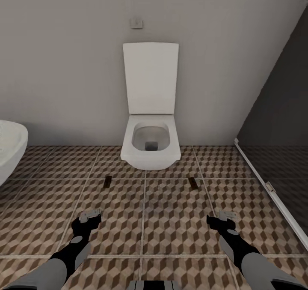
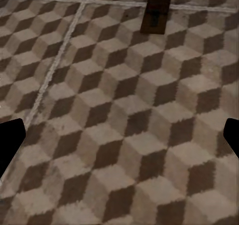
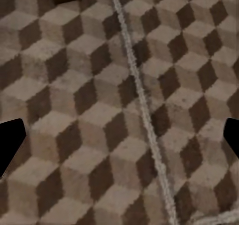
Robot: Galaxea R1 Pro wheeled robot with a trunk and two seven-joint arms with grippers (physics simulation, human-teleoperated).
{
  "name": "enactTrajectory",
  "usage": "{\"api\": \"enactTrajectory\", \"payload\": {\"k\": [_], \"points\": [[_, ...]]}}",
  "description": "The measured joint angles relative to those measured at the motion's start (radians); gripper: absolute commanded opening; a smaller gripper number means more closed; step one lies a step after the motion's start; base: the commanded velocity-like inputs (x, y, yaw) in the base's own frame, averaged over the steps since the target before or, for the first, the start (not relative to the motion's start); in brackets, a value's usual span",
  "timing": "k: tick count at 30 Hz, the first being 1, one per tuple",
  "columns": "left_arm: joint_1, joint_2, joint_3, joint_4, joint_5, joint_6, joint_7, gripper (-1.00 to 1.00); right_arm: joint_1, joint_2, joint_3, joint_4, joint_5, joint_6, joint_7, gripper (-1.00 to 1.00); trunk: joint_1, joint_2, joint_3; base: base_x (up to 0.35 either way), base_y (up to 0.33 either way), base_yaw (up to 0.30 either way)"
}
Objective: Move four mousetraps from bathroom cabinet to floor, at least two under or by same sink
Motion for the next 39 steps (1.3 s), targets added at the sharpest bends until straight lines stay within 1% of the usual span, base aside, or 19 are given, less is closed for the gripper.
{"api": "enactTrajectory", "payload": {"k": [24,35,39], "points": [[0.0,0.002,0.0,0.002,0.0,0.0,0.0,1.0,0.0,0.001,-0.001,0.0,-0.001,0.003,-0.001,1.0,-0.011,0.006,0.093,0.0,0.0,0.0],[0.001,0.003,0.0,0.014,0.002,-0.001,-0.001,1.0,0.001,-0.003,0.0,-0.001,0.003,0.002,0.001,1.0,-0.016,0.008,0.135,0.0,0.0,0.0],[0.002,0.003,0.0,0.026,0.004,-0.013,-0.001,1.0,0.001,-0.005,0.0,-0.001,0.004,0.003,0.001,1.0,-0.018,0.009,0.151,0.0,0.0,0.0]]}}
